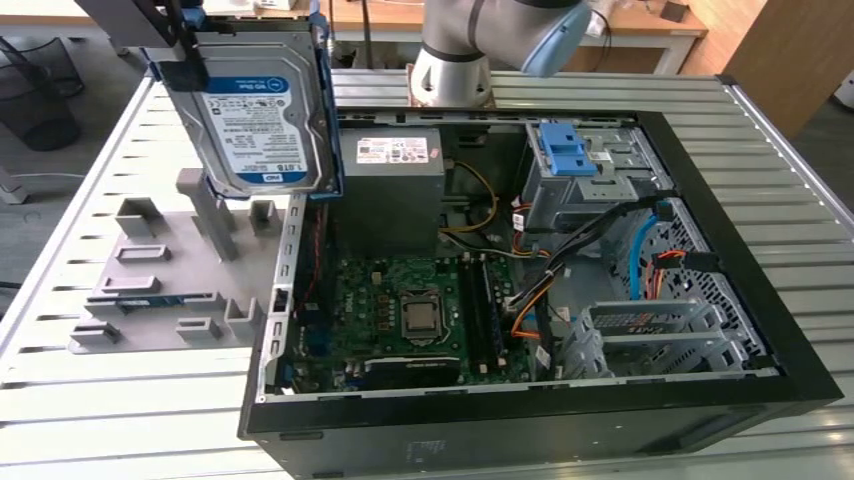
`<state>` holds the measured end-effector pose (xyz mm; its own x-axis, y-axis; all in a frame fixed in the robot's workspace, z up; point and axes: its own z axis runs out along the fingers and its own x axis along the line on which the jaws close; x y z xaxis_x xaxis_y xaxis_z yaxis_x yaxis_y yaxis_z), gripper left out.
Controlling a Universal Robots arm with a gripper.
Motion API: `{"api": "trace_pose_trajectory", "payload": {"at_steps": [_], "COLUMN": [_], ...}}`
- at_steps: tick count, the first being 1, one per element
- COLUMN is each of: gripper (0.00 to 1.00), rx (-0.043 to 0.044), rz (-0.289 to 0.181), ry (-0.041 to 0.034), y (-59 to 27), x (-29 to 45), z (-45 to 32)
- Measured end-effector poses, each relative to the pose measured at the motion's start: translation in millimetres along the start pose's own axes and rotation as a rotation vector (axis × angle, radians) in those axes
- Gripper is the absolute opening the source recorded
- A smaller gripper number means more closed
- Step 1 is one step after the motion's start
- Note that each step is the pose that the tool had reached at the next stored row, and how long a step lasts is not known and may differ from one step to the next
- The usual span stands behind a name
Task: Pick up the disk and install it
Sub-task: 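Pick up the disk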
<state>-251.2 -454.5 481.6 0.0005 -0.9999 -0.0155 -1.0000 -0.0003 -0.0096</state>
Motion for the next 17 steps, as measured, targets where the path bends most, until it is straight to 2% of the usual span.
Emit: {"api": "trace_pose_trajectory", "payload": {"at_steps": [10,17], "gripper": [0.36,0.36], "rx": [0.0000,0.0000], "rz": [0.000,0.000], "ry": [0.0000,0.0000], "y": [-17.6,-21.1], "x": [3.6,3.8], "z": [0.1,0.2]}}
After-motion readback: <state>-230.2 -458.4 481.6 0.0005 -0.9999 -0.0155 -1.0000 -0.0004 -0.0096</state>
